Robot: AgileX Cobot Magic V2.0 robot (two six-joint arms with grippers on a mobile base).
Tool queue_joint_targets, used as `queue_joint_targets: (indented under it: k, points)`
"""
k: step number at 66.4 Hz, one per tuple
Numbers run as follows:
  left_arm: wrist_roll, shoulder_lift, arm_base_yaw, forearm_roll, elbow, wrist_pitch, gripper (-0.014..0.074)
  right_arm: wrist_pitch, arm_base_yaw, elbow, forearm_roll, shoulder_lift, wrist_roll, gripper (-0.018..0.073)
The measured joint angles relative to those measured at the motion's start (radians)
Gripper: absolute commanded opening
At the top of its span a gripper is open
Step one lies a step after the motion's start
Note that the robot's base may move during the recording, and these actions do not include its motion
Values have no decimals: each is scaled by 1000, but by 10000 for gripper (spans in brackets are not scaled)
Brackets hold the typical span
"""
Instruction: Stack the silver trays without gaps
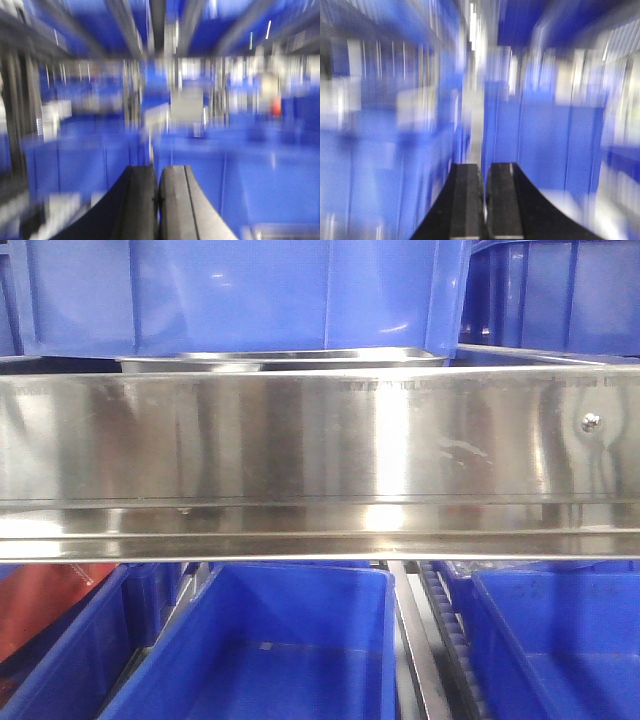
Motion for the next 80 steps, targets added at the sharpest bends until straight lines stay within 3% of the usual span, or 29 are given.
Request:
queue_joint_targets:
  k: [9, 16, 36, 47, 54, 60, 64, 70, 80]
  points:
    - [0, 203, 0, 0, -133, 149, 5, 169, 0, -119, 0, 183, 0, -20]
    - [0, 325, 0, 0, -184, 174, 5, 257, 0, -178, 0, 292, 0, -20]
    - [0, 545, 0, 0, -197, 129, 5, 243, 0, -194, 0, 482, 0, -20]
    - [0, 646, -2, -37, -210, 97, 3, 250, 0, -205, 27, 577, 0, -15]
    - [0, 695, -42, -30, -261, 138, -16, 308, 16, -238, 38, 639, 46, -15]
    - [-9, 740, -119, -22, -317, 149, -16, 319, 58, -280, 40, 688, 108, -15]
    - [-50, 774, -172, -3, -360, 156, -16, 326, 96, -316, 18, 727, 167, -14]
    - [-173, 836, -246, 75, -427, 194, -16, 363, 176, -388, -80, 788, 301, -14]
    - [-471, 960, -360, 327, -567, 362, -16, 515, 336, -537, -315, 904, 554, -14]
